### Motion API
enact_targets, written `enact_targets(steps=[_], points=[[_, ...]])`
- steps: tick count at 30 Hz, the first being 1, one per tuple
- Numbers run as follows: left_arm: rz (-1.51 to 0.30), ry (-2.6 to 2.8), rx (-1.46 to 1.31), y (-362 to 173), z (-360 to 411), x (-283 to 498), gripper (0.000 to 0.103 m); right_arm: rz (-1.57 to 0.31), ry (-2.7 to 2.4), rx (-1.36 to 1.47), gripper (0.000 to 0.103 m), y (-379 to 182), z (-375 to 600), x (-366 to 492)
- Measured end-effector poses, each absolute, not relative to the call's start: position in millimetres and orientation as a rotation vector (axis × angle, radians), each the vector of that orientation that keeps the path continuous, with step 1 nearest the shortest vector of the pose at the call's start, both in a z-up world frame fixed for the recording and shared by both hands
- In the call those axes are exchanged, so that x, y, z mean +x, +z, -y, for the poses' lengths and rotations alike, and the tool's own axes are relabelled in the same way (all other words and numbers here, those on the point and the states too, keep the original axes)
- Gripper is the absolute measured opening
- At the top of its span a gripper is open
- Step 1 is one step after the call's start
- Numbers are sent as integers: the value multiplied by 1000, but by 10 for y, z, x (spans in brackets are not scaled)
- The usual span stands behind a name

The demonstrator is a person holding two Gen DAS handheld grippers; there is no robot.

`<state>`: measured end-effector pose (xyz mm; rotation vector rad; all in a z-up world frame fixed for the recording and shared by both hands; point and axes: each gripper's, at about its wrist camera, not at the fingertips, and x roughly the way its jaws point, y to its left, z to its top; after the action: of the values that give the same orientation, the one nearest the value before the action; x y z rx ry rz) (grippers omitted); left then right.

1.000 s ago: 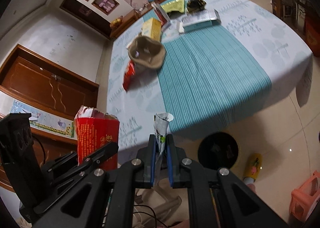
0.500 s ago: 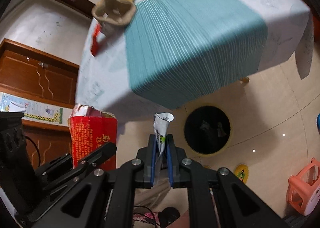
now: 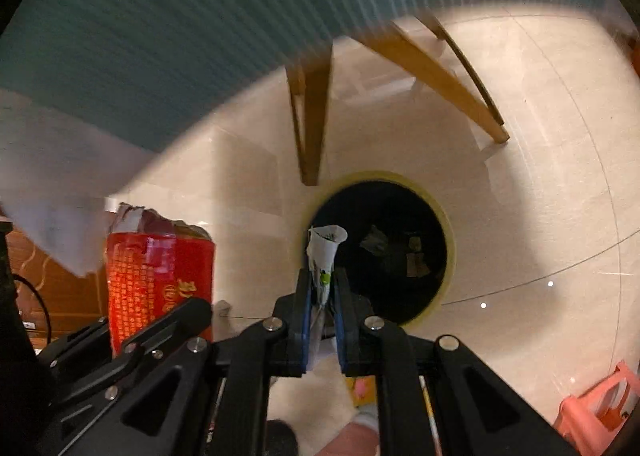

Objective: Collect trash
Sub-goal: 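Carry both items down to the black bin and open both tools, then raise both tools back up toward the table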

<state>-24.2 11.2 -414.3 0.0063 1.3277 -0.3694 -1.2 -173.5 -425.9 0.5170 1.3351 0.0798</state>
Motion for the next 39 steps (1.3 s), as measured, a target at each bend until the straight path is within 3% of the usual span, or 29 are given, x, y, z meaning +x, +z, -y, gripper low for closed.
enact_targets(steps=[1,3,5,8,10,14,18,28,39], points=[[-1331,-355,7,-4265,-108,-231,12,-1340,83,518,13,-4405,1755,5],[-1329,-328,-3,-4434,-133,-203,32,-1354,83,514,14,-4645,1750,62],[-1328,-315,-20,-4583,-148,-169,44,-1360,80,505,20,-4850,1774,100],[-1303,-303,-7,-4687,-172,-159,52,-1371,68,504,38,-5057,1787,113],[-1304,-287,5,-4729,-218,-145,55,-1366,75,501,39,-5121,1793,123],[-1322,-242,1,-4699,-266,-116,60,-1363,67,485,58,-5128,1814,110],[-1297,-198,-22,-4529,-369,-122,79,-1359,66,470,61,-5016,1808,97],[-1241,-180,-36,-3723,-466,-182,86,-1359,69,462,62,-4460,1794,48],[-1137,-207,24,-2376,-522,-276,88,-1332,117,433,62,-3162,1681,-169]])
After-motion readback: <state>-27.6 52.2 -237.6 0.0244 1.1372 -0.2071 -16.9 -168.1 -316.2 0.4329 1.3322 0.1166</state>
